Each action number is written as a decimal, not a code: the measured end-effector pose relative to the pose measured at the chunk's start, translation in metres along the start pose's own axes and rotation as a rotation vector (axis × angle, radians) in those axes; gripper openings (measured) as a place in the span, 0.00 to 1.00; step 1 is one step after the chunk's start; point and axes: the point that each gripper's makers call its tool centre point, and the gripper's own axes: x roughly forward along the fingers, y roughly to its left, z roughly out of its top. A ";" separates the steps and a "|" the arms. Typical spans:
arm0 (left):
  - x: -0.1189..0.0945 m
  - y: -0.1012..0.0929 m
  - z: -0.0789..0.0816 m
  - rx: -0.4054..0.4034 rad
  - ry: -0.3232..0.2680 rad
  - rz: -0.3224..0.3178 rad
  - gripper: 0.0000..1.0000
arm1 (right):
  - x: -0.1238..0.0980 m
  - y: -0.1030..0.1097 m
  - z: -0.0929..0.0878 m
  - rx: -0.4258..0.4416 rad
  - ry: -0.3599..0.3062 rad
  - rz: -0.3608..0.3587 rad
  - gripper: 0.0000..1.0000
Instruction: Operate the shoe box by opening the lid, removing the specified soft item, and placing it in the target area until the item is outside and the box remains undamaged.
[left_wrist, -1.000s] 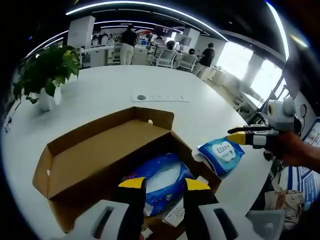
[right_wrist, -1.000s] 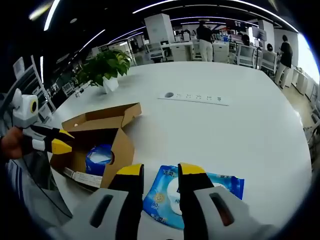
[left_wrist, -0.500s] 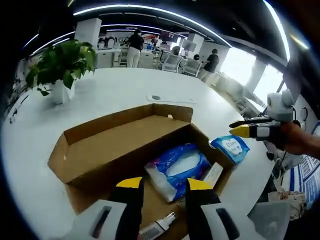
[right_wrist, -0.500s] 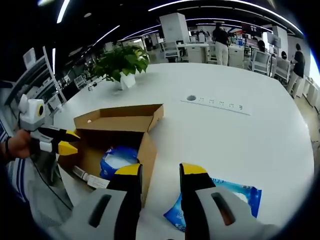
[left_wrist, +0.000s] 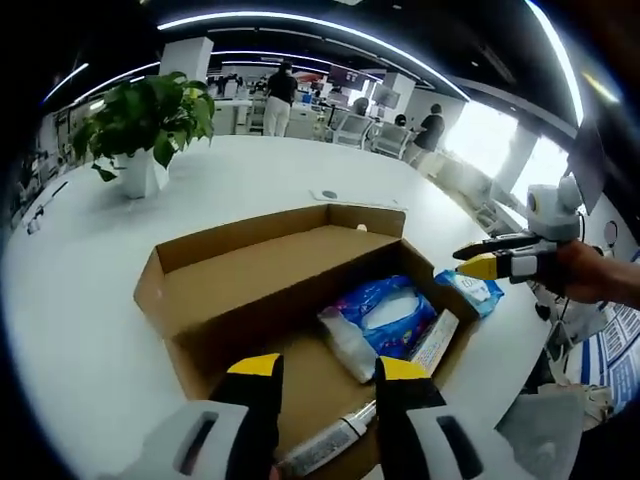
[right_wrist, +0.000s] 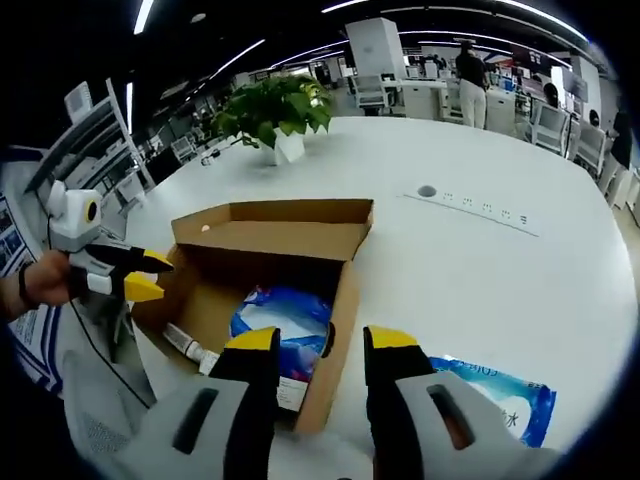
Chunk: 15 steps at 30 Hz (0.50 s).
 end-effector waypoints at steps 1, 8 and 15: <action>-0.002 0.001 -0.001 0.001 -0.004 -0.005 0.39 | 0.002 0.004 -0.001 -0.012 0.008 0.009 0.33; -0.015 0.009 -0.010 -0.020 -0.031 -0.009 0.40 | 0.016 0.026 -0.002 -0.065 0.042 0.063 0.39; -0.025 0.011 -0.015 -0.037 -0.050 -0.007 0.41 | 0.028 0.050 -0.005 -0.162 0.094 0.114 0.43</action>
